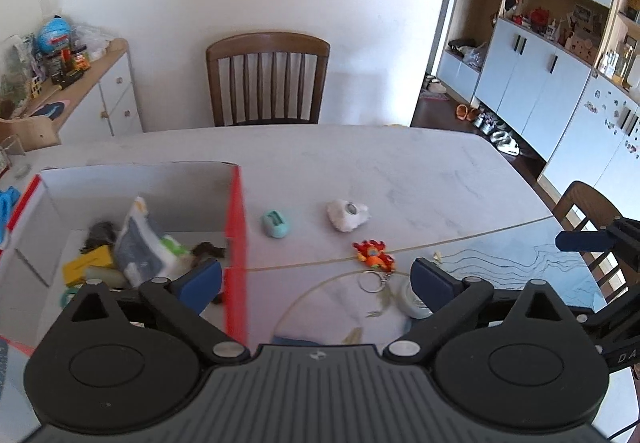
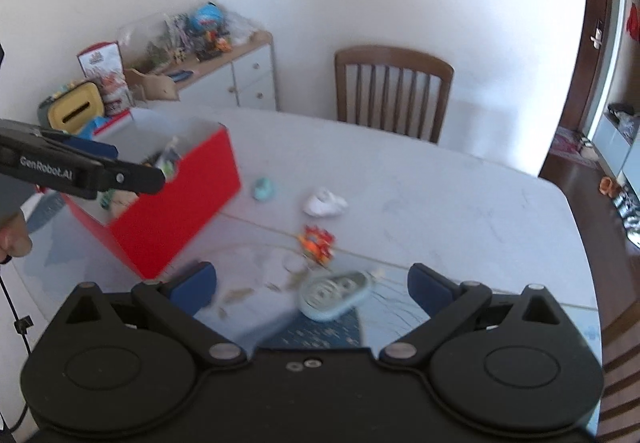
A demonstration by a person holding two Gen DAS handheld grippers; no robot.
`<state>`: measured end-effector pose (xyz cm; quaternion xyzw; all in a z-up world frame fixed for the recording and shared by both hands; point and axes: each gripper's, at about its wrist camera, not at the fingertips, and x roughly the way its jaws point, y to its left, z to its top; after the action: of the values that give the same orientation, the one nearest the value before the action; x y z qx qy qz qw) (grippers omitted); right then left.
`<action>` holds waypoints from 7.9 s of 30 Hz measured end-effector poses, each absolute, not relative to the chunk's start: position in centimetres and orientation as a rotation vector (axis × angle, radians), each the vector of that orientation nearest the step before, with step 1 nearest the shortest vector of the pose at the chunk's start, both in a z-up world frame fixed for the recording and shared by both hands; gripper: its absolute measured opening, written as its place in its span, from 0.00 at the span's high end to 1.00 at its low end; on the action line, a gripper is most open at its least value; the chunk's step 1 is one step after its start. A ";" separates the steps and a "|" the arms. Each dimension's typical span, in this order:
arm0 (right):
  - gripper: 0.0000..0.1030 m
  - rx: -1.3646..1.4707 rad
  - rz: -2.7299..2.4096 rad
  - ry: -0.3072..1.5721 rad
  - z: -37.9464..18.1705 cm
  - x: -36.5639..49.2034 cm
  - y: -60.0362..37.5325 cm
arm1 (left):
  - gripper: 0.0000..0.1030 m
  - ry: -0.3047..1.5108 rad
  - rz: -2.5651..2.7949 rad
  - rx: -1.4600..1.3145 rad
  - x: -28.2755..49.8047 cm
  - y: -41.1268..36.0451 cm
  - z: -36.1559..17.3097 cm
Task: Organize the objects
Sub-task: 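Move both grippers back toward the white plush and tape dispenser, then grasp the white plush with the left gripper while the right gripper grasps the tape dispenser, then carry the white plush and tape dispenser over the cardboard box with both grippers, then open both grippers to drop the plush and tape dispenser into the box, then move the left gripper to the teal sharpener while the right gripper approaches the red toy keychain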
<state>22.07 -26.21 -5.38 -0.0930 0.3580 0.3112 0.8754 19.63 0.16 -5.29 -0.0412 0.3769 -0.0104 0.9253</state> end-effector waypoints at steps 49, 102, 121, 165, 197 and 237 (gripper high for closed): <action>0.09 -0.194 0.563 0.888 -18.3 28.8 -20.6 | 0.02 0.910 0.031 -0.058 37.7 -5.1 -18.7; 0.26 -0.202 0.585 0.715 -8.6 22.3 -23.0 | 0.48 0.877 -0.091 -0.087 29.3 -3.6 -8.9; 0.26 -0.263 0.768 0.614 -1.1 16.5 -14.6 | 0.48 0.821 -0.059 -0.130 18.6 7.1 -3.6; 0.26 -0.385 0.768 0.772 -9.2 21.7 5.1 | 0.48 0.983 0.159 -0.074 27.7 24.9 -11.6; 0.19 -0.349 0.776 0.782 -8.9 21.6 3.5 | 0.23 1.024 0.174 -0.062 27.9 24.2 -12.8; 0.05 -0.265 0.819 0.653 -0.7 18.0 -14.1 | 0.16 0.744 0.051 -0.029 18.3 9.0 -2.8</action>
<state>18.03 -14.13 -0.69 -0.1264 0.3109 0.3897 0.8576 18.29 9.01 -2.76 -0.0144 0.3633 0.0247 0.9312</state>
